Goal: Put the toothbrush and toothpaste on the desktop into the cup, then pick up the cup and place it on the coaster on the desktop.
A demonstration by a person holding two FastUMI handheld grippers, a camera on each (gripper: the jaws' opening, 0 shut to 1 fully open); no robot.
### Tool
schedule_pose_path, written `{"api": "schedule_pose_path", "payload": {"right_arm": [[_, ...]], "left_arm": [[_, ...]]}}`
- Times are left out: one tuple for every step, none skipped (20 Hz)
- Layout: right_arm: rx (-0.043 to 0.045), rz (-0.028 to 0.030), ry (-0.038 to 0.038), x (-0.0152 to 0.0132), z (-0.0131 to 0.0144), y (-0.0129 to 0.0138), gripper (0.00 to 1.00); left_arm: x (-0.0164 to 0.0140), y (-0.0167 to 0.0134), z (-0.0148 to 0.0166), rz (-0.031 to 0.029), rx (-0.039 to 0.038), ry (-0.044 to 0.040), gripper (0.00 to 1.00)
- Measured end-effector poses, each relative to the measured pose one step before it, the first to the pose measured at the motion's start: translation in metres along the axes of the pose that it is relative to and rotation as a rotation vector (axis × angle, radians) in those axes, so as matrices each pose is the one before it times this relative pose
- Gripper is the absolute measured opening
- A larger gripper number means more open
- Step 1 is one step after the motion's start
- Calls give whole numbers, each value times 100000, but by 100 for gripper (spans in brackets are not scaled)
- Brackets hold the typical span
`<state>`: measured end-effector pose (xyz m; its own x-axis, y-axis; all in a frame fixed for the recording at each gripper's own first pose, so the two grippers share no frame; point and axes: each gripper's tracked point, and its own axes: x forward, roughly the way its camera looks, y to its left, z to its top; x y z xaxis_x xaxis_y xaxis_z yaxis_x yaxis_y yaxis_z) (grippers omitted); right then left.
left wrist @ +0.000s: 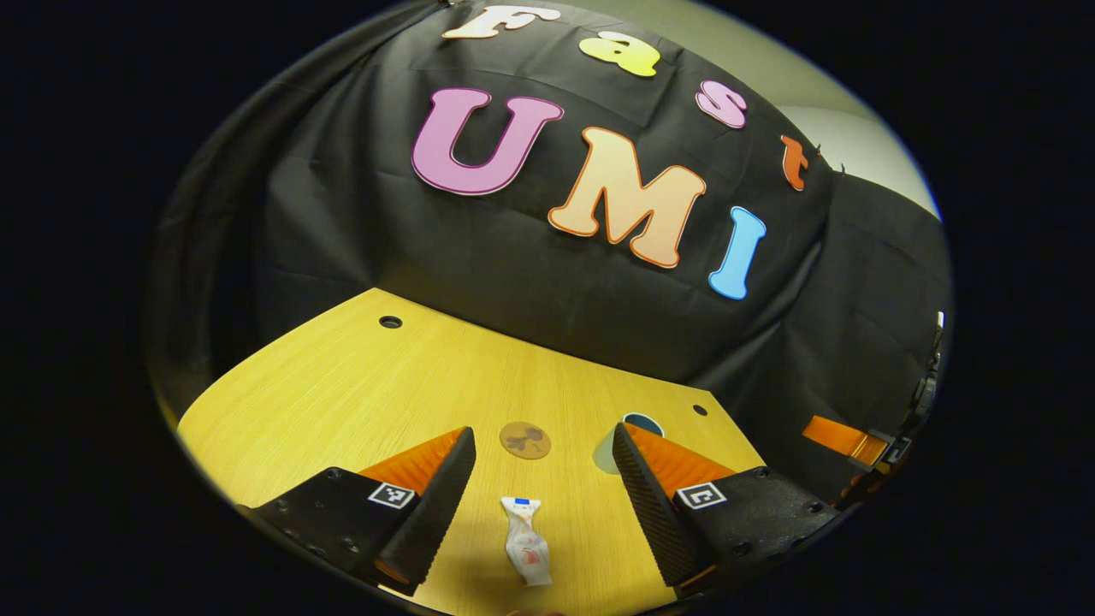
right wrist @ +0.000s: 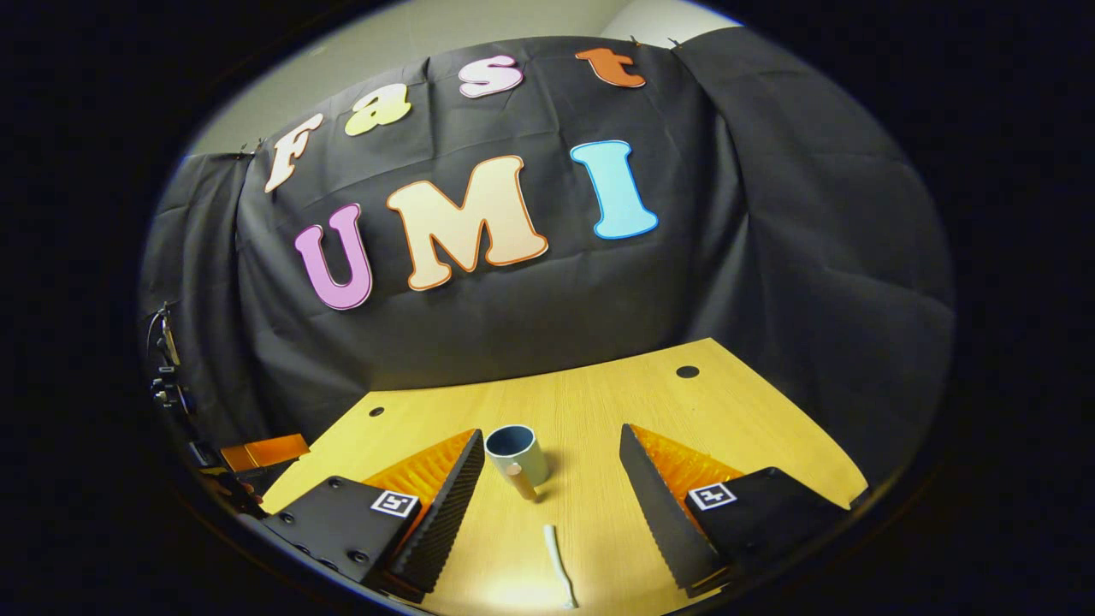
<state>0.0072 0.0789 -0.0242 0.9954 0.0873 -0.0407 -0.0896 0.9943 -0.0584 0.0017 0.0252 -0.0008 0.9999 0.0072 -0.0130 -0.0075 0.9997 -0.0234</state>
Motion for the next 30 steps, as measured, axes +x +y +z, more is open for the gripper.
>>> {"api": "schedule_pose_path", "payload": {"right_arm": [[-975,-115,743,222,-307,54,98],[-999,106,750,117,-148,21,98],[-766,149,473,114,-128,28,98],[-337,212,584,95,-26,75,98],[-320,215,979,185,-364,-1,98],[-531,-38,1386,351,-269,0,98],[-737,-41,1916,311,-518,-4,98],[-884,16,2863,445,-576,19,98],[-938,-63,3738,440,-751,96,98],[-1110,-84,4443,572,-1249,-115,98],[-1363,33,4909,623,-1144,-58,98],[-1714,-256,5280,678,-1248,-164,98],[-2159,-780,5021,820,-1106,-53,98],[-2379,-423,4465,754,-955,-30,98],[-2390,217,4372,679,-566,154,99],[-2128,635,4306,638,-694,93,94],[-1649,954,4633,997,-809,275,98],[-1098,995,4707,1023,-732,286,98],[-696,915,4806,1019,-690,243,98],[-204,1000,4462,938,-614,245,99],[243,1079,4118,727,-465,290,99],[-61,619,3718,821,-381,196,98],[-298,-224,3705,980,-458,176,94],[-936,-528,3328,695,-476,15,94],[-1176,-921,3092,496,-436,-14,98],[-1178,-1130,2801,635,-429,-10,99],[-1244,-628,2344,432,-375,215,93],[-1212,-439,2199,445,-351,221,93],[-1081,-107,2030,489,-351,256,93],[-807,-111,1807,331,-199,281,96]], "left_arm": [[-143,263,-72,426,191,370,95],[-10,259,-108,457,247,402,95],[-52,196,90,475,156,241,95],[15,306,-121,493,-17,56,95],[-65,168,84,614,-121,-117,95],[33,180,-6,640,-130,-107,95],[-2,197,-12,719,-4,165,95],[-77,196,-173,686,111,162,95],[-35,204,-124,558,266,425,95],[-96,157,-222,421,334,375,95],[-157,200,-121,639,450,498,95],[17,277,-205,765,522,472,95],[-212,248,-139,907,529,387,95],[-51,327,-180,805,307,391,95],[-200,220,-184,673,93,613,95],[-41,337,-344,821,-205,676,95],[-139,341,-205,833,-395,757,95],[-85,456,-262,903,-524,683,95],[-199,421,-200,1169,-499,560,95],[-200,529,-218,1286,-386,524,95],[-139,502,-226,1137,-371,349,95],[-139,441,-377,1174,-361,594,95],[-122,639,-403,1470,-457,848,95],[-100,747,-369,1637,-503,1045,95],[-119,633,-465,1779,-646,982,95],[-153,566,-192,1946,-647,847,95],[-113,489,-141,1033,-657,401,95],[-244,352,-171,1040,-458,146,95],[-74,340,-44,1073,-235,-49,95],[-116,331,-127,884,-192,140,95]]}}
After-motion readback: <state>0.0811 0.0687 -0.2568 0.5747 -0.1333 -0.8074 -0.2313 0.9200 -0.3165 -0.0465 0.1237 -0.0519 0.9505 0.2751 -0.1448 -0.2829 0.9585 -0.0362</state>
